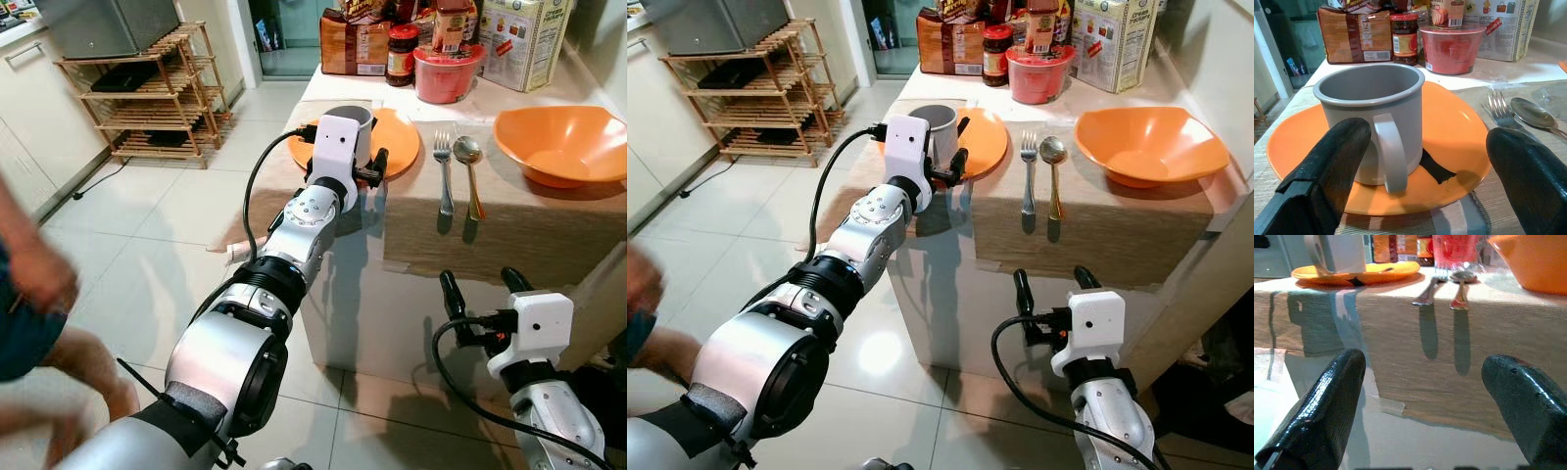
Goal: Setting the table
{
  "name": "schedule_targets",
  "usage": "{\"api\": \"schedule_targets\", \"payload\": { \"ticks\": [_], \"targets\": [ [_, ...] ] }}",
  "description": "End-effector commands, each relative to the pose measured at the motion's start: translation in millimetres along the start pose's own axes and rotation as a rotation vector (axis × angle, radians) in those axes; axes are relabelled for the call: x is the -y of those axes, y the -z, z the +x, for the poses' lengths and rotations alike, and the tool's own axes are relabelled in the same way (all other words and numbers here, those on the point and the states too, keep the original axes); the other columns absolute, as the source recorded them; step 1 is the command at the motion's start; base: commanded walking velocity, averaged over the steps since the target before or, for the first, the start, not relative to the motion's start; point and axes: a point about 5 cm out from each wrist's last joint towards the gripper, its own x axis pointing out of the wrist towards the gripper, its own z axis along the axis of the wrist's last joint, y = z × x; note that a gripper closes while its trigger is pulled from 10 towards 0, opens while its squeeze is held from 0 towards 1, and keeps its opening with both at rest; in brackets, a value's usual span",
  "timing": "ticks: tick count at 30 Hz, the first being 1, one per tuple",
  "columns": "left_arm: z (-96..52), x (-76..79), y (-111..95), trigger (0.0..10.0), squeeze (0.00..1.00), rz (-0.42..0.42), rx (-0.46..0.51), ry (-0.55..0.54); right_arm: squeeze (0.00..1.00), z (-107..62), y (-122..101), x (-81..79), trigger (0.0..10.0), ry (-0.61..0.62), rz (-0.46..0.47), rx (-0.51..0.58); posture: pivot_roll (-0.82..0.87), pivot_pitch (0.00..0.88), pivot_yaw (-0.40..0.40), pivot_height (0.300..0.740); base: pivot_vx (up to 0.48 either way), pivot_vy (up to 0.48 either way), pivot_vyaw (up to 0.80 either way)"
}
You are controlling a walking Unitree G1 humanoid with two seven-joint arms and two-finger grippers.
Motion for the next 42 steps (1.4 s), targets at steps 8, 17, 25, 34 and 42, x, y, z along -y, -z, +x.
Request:
{"api": "schedule_targets", "payload": {
  "ticks": [8,17,25,34,42],
  "targets": [
    [3.4,47.6,-4,10.0,0.0,-0.045,-0.01,0.083,0.0,6.1,3,-9.5,10.0,-0.041,0.003,0.032,-0.19,0.0,0.16,0.74,0.0,0.0,0.0],
    [3.0,46.2,1,10.0,0.0,-0.06,-0.036,0.071,0.0,2.4,-3,-13.0,10.0,-0.017,0.026,0.063,-0.2,0.0,0.157,0.74,0.0,0.0,0.0],
    [2.9,45.7,3,10.0,0.0,-0.054,-0.049,0.07,0.0,-3.2,3,-14.2,10.0,-0.017,0.031,0.035,-0.2,0.0,0.153,0.74,0.0,0.0,0.0],
    [3.3,46.3,4,4.0,0.0,-0.064,-0.064,0.074,0.0,-2.3,2,-17.0,10.0,-0.022,0.03,0.036,-0.2,0.0,0.153,0.74,0.0,0.0,0.0],
    [2.9,44.9,7,0.0,0.0,-0.066,-0.089,0.066,0.0,-3.5,2,-18.2,10.0,-0.017,0.031,0.029,-0.2,0.0,0.158,0.74,0.0,0.0,0.0]
  ]
}}
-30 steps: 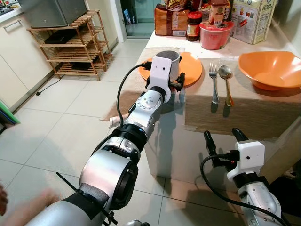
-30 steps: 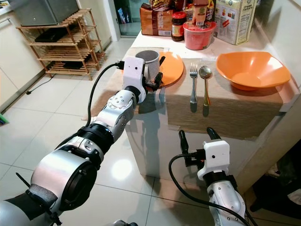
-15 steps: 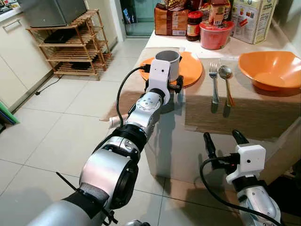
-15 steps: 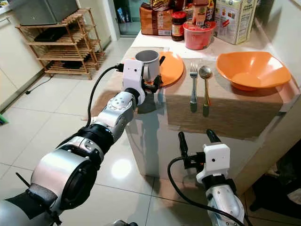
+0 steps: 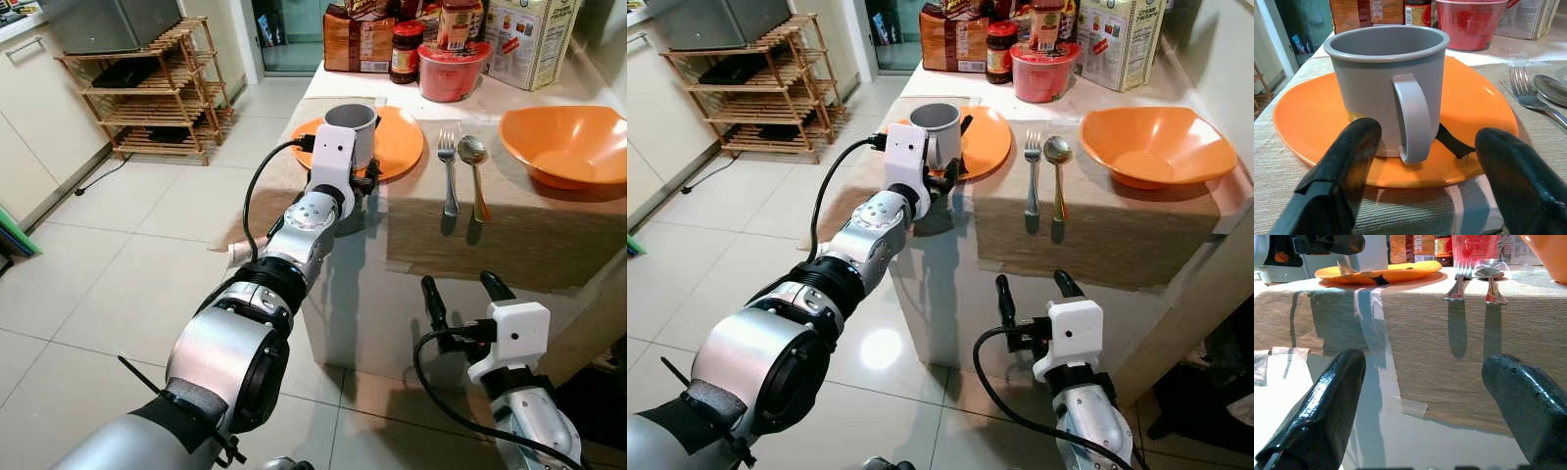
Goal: Setting the table
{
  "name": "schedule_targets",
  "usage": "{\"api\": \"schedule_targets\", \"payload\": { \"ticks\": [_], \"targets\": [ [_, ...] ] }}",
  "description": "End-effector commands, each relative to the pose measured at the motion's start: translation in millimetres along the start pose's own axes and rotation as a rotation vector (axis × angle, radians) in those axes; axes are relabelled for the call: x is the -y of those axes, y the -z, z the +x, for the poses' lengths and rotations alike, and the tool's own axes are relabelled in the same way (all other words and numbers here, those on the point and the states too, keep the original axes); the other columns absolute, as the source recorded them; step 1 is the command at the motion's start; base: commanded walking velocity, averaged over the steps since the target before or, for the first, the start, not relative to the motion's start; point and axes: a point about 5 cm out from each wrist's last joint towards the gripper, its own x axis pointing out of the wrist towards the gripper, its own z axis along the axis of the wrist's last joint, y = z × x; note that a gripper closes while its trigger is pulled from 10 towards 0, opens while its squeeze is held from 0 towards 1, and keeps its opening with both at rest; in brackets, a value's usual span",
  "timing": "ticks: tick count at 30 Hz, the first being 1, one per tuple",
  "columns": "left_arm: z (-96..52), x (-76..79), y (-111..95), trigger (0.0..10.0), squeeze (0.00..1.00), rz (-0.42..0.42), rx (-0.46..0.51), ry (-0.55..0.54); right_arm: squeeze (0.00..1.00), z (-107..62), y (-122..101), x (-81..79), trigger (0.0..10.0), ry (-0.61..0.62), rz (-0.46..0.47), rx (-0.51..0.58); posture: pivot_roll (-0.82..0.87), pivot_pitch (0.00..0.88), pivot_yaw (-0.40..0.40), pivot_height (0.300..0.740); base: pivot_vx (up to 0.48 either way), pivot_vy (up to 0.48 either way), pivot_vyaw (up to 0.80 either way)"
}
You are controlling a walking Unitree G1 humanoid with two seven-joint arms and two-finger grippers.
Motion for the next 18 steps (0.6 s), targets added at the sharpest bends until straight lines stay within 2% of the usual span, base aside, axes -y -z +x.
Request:
{"api": "schedule_targets", "payload": {
  "ticks": [1,18],
  "targets": [
    [1.8,47.7,-4.6,0.0,0.0,-0.043,-0.01,0.098,0.0,-0.6,-3.4,-2.9,10.0,-0.002,0.001,0.012,-0.2,0.0,0.158,0.74,0.0,0.0,0.0],
    [1.9,47.4,-2.3,0.0,0.0,-0.042,-0.034,0.102,0.0,0.0,-2.1,-4.4,10.0,0.007,-0.001,0.003,-0.2,0.0,0.161,0.74,0.0,0.0,0.0]
  ]
}}
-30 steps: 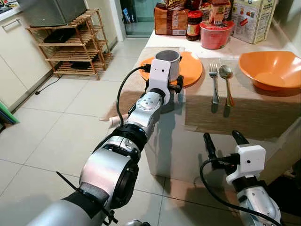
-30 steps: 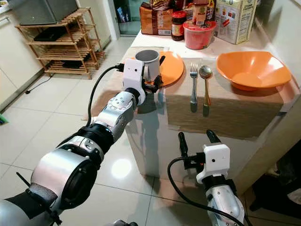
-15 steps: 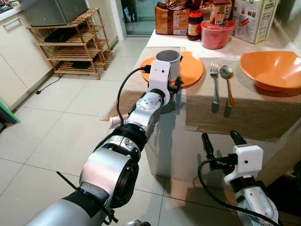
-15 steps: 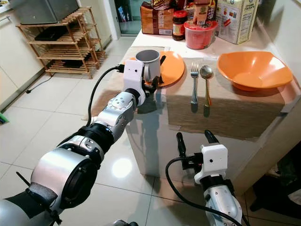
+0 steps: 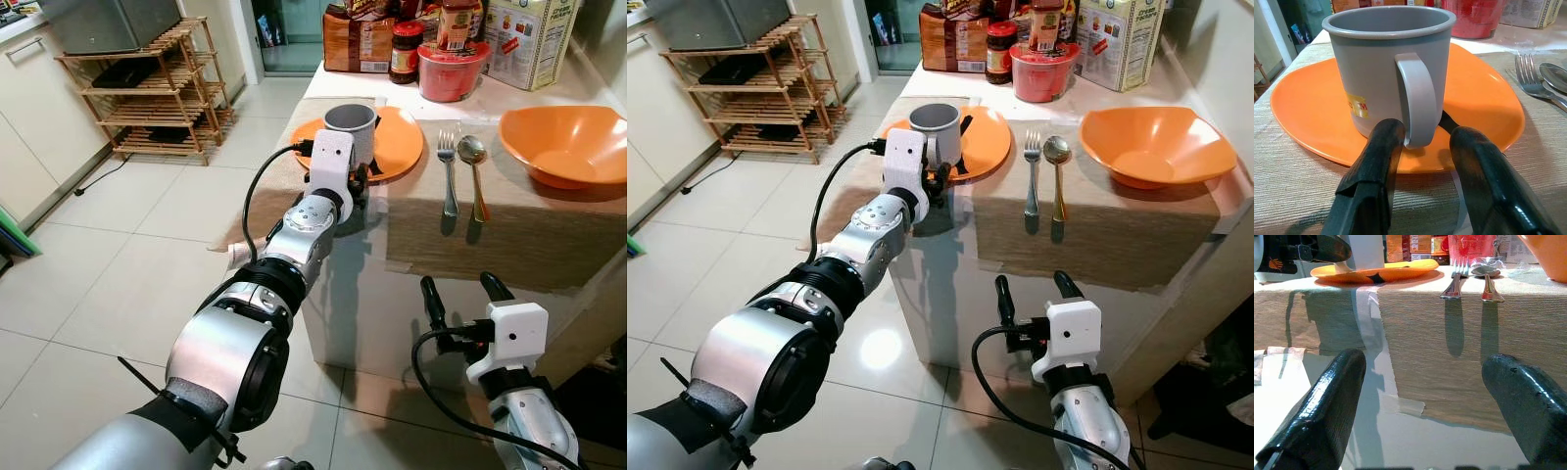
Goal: Setting the table
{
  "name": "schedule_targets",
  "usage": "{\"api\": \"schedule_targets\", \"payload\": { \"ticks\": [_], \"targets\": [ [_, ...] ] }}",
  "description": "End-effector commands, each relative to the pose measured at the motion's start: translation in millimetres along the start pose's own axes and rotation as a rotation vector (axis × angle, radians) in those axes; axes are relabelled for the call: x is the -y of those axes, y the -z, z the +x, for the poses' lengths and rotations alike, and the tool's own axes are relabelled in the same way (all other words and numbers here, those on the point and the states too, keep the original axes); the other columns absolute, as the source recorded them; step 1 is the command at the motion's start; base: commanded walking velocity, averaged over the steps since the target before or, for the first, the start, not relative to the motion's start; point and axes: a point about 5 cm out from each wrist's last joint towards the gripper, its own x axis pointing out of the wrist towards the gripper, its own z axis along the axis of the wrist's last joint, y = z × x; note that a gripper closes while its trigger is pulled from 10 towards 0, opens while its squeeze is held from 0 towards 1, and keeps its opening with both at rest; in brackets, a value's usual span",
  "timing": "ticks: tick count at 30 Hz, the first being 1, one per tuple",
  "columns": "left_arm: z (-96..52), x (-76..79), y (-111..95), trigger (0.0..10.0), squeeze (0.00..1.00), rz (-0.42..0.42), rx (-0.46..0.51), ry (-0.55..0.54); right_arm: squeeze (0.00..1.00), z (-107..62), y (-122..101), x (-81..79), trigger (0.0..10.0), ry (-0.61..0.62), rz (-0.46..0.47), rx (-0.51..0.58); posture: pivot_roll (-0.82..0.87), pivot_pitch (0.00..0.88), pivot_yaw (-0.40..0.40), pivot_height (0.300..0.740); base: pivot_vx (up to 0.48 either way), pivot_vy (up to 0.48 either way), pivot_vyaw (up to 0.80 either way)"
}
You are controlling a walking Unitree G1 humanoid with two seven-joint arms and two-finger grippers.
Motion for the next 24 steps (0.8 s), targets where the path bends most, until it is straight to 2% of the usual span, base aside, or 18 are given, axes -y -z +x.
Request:
{"api": "schedule_targets", "payload": {
  "ticks": [1,12,24],
  "targets": [
    [1.8,48.1,-7.5,0.0,0.0,-0.029,0.003,0.106,0.0,-0.6,-2.2,-2.9,10.0,-0.004,-0.005,0.004,-0.2,0.0,0.161,0.74,0.0,0.0,0.0],
    [2.3,45.7,-8.9,0.0,0.0,-0.044,0.006,0.095,0.0,-0.2,-0.2,-2.8,10.0,-0.001,-0.008,-0.005,-0.2,0.0,0.161,0.74,0.0,0.0,0.0],
    [2.6,46.4,-16.2,0.0,0.0,-0.019,0.053,0.111,0.0,2.0,1.4,-3.0,10.0,0.001,-0.01,-0.01,-0.19,0.0,0.161,0.74,0.0,0.0,0.0]
  ]
}}
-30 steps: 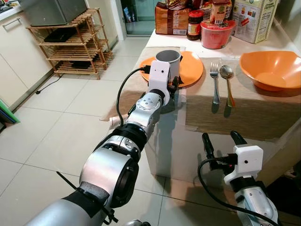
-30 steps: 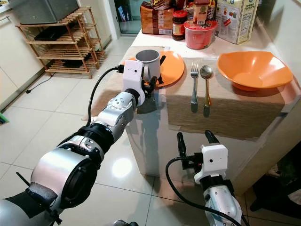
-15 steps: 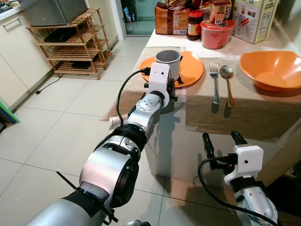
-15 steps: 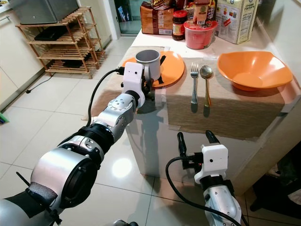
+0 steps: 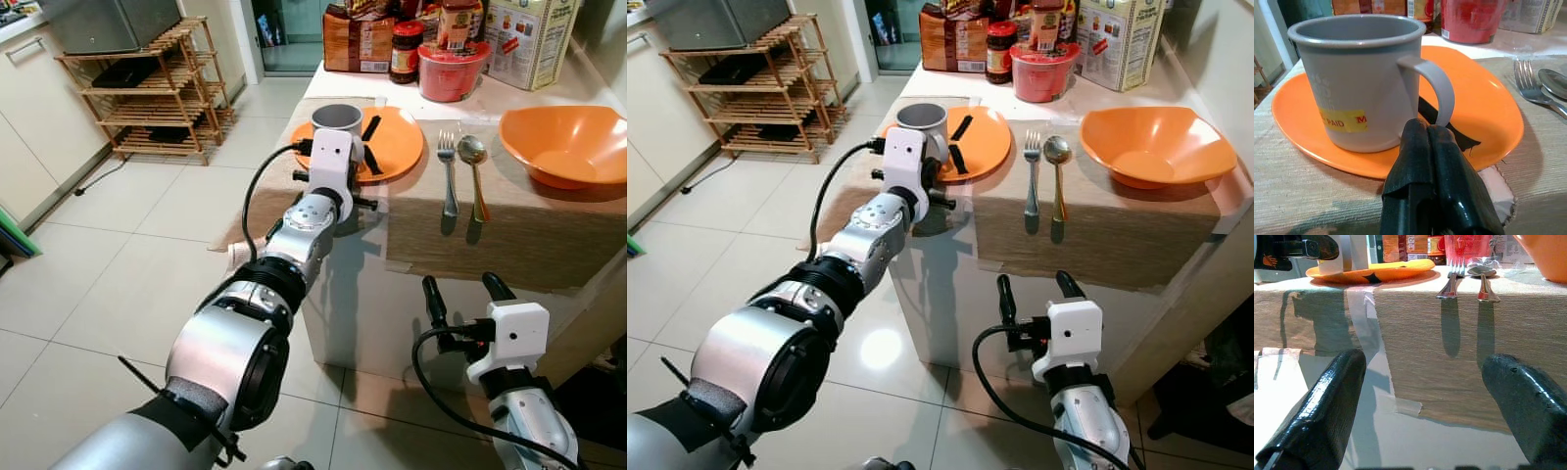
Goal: Setting the table
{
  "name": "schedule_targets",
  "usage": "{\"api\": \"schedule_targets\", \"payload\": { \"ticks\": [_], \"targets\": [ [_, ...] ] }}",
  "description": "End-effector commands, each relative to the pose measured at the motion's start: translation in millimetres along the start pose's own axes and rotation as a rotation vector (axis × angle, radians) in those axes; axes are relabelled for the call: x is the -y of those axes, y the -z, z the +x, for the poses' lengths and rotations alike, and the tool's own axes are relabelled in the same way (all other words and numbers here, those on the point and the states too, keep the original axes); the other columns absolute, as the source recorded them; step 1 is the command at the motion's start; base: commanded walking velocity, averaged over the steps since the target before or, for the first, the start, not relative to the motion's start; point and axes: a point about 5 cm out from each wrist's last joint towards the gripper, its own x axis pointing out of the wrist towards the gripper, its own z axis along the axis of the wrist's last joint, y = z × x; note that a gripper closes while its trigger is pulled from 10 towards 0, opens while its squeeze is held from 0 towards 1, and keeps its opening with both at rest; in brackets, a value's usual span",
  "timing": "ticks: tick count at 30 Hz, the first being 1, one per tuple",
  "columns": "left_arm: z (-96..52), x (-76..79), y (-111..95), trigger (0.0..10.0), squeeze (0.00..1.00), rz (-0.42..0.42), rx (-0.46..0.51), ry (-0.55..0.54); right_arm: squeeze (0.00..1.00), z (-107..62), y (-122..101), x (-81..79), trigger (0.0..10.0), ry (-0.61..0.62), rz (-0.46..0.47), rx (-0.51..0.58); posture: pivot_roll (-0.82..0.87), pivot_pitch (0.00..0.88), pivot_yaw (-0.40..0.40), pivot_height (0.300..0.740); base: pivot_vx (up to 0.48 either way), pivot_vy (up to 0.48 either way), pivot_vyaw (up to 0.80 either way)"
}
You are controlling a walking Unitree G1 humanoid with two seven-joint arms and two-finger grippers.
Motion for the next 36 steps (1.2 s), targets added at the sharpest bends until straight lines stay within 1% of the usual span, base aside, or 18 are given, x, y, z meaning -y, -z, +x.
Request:
{"api": "schedule_targets", "payload": {
  "ticks": [1,2,3,4,5,6,7,8,13,16,25,29,32,34,35,36],
  "targets": [
    [2.6,47.1,-13,0.0,0.0,-0.017,0.036,0.112,0.0,1.2,2,-3.4,10.0,-0.009,-0.008,-0.012,-0.19,0.0,0.161,0.74,0.0,0.0,0.0],
    [2.6,47.4,-14,0.0,0.0,-0.014,0.038,0.113,0.0,1.2,2,-3.4,10.0,-0.009,-0.008,-0.012,-0.19,0.0,0.161,0.74,0.0,0.0,0.0],
    [2.5,48.5,-15,2.5,0.0,-0.016,0.045,0.122,0.0,1.2,2,-3.5,10.0,-0.009,-0.008,-0.013,-0.19,0.0,0.161,0.74,0.0,0.0,0.0],
    [2.5,48.5,-15,2.5,0.0,-0.016,0.045,0.122,0.0,1.2,2,-3.5,10.0,-0.009,-0.008,-0.013,-0.19,0.0,0.161,0.74,0.0,0.0,0.0],
    [2.3,50.7,-18,10.0,0.0,0.0,0.072,0.135,0.0,1.1,3,-3.7,10.0,-0.008,-0.009,-0.013,-0.19,0.0,0.162,0.74,0.0,0.0,0.0],
    [2.3,50.7,-18,10.0,0.0,0.0,0.072,0.135,0.0,1.1,3,-3.7,10.0,-0.008,-0.009,-0.013,-0.19,0.0,0.162,0.74,0.0,0.0,0.0],
    [2.2,51.5,-21,10.0,0.58,0.014,0.093,0.134,0.0,1.0,3,-3.7,10.0,-0.008,-0.009,-0.014,-0.19,0.0,0.161,0.74,0.0,0.0,0.0],
    [1.7,52.4,-24,10.0,1.0,0.037,0.124,0.133,0.0,0.8,3,-3.4,10.0,-0.007,-0.01,-0.014,-0.19,0.0,0.163,0.74,0.0,0.0,0.0],
    [-1.9,53.7,-33,10.0,1.0,0.095,0.226,0.118,0.0,0.7,3,-1.5,10.0,-0.001,-0.015,-0.013,-0.19,0.0,0.161,0.74,0.0,0.0,0.0],
    [-4.0,54.5,-36,10.0,1.0,0.106,0.261,0.132,0.0,1.1,4,-1.0,10.0,0.002,-0.015,-0.015,-0.18,0.0,0.159,0.74,0.0,0.0,0.0],
    [-7.9,41.8,-27,10.0,1.0,0.122,0.269,0.136,0.0,3.5,6,-0.3,10.0,0.009,-0.014,-0.019,-0.17,0.0,0.157,0.74,0.0,0.0,0.0],
    [-9.8,43.6,-26,10.0,1.0,0.12,0.277,0.168,0.0,5.9,7,0.0,10.0,0.012,-0.016,-0.02,-0.17,0.0,0.155,0.74,0.0,0.0,0.0],
    [-9.9,44.3,-26,10.0,1.0,0.12,0.277,0.173,0.0,6.7,7,0.2,10.0,0.014,-0.018,-0.02,-0.16,0.0,0.155,0.74,0.0,0.0,0.0],
    [-9.5,48.1,-25,10.0,1.0,0.117,0.266,0.205,0.0,8.5,6,1.2,10.0,0.022,-0.019,-0.017,-0.16,0.0,0.154,0.74,0.0,0.0,0.0],
    [-9.0,50.2,-25,10.0,0.51,0.117,0.255,0.218,0.0,9.0,6,1.8,10.0,0.026,-0.02,-0.015,-0.16,0.0,0.154,0.74,0.0,0.0,0.0],
    [-8.6,51.6,-24,10.0,0.51,0.118,0.247,0.225,0.0,9.1,6,2.1,10.0,0.028,-0.02,-0.014,-0.16,0.0,0.154,0.74,0.0,0.0,0.0]
  ]
}}
